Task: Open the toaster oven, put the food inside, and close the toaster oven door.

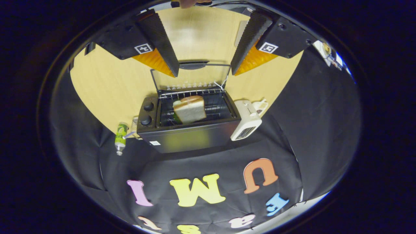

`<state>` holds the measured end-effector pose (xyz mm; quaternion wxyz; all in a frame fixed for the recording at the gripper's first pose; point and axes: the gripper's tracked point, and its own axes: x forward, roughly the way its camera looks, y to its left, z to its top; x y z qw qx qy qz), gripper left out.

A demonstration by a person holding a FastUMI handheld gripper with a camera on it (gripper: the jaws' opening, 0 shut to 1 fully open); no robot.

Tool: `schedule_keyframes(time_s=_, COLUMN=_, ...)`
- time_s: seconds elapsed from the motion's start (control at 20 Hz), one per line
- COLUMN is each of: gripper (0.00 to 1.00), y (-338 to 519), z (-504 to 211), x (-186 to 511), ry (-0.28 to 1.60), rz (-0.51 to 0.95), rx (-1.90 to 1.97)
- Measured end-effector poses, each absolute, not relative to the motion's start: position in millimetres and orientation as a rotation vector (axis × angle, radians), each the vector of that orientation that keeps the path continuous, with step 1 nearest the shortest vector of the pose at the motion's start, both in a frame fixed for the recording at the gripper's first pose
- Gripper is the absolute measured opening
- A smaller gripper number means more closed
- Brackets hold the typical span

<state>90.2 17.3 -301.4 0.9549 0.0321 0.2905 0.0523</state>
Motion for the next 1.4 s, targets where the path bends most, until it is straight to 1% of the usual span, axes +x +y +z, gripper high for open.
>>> schedule_keyframes(time_s=0.25, gripper=1.0, y=14, z=-357, x=80, ry=0.66, rz=0.071, rx=0.063)
schedule_keyframes(time_s=0.45, gripper=1.0, y=8, z=-416, x=94, ry=0.754, rz=0.043, rx=0.041)
schedule_keyframes(time_s=0.65, gripper=1.0, y=-5, z=-450, x=118, ry=0.784, rz=-0.003, rx=0.009)
schedule_keyframes(time_s=0.85, gripper=1.0, y=-12, z=-466, x=142, ry=0.799, rz=-0.041, rx=0.001)
schedule_keyframes(time_s=1.1, gripper=1.0, y=-14, z=-469, x=161, ry=0.784, rz=-0.065, rx=-0.031)
schedule_keyframes(time_s=1.4, gripper=1.0, y=-13, z=-457, x=158, ry=0.752, rz=-0.054, rx=-0.059)
